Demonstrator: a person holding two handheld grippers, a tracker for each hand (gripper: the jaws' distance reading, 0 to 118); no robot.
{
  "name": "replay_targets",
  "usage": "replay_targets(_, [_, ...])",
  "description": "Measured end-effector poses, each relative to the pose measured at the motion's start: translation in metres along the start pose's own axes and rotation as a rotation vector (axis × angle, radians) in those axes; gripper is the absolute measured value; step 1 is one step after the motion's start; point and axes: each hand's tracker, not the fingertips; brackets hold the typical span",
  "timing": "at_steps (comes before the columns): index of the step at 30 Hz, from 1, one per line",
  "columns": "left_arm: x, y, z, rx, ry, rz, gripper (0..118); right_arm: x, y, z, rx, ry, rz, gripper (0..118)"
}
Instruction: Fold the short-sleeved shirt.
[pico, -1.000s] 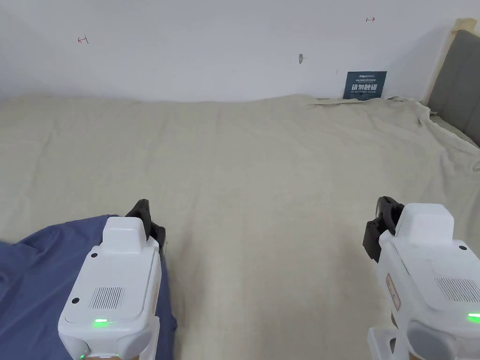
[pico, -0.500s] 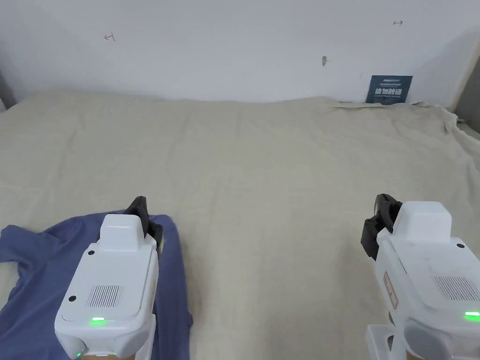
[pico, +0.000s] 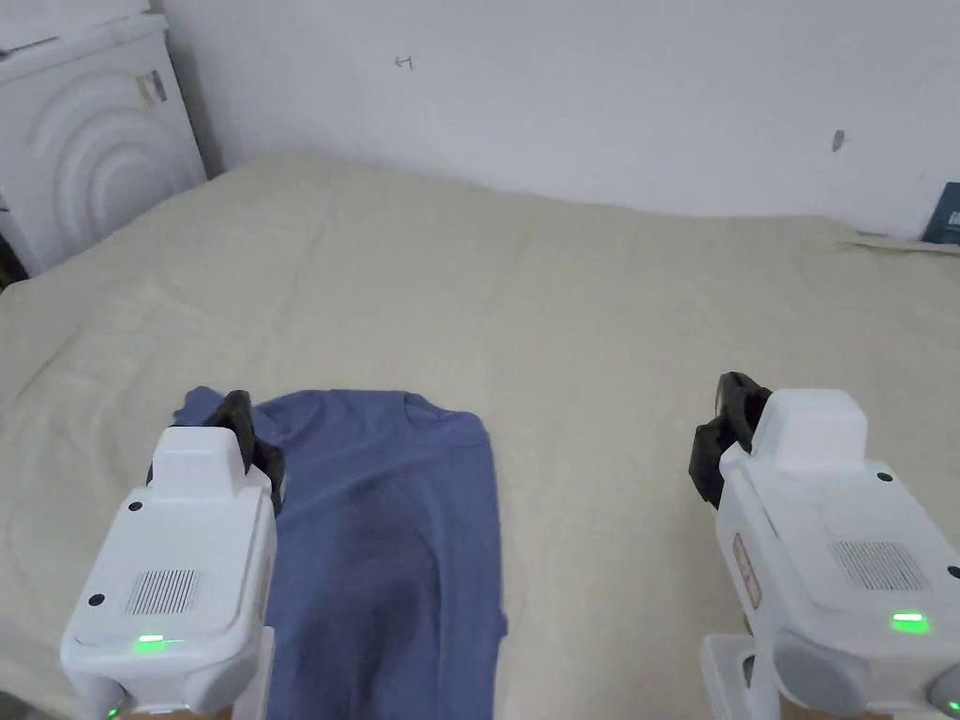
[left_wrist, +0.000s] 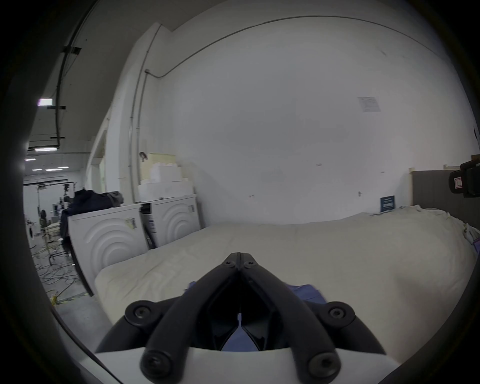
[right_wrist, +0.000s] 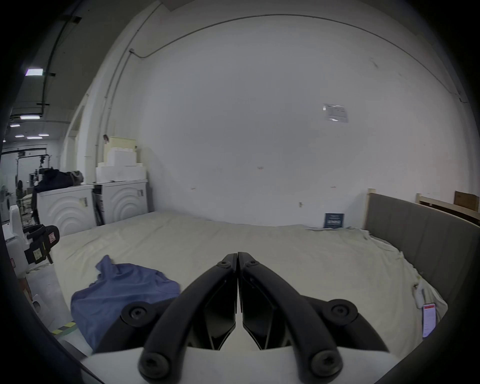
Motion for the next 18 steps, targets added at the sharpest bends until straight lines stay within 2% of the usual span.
replay_targets(10, [-0.081,-0.011,0.031,-0.038,0.183,-0.023,0,-0.078,0.0,-0.02,-0.002,0.191,0.009,0])
replay_targets(18, [-0.107,-0.017,0.044,-0.059,0.243,-0.025,0,-0.108,-0.003,-0.019,-0.017,0.267,0.023,0])
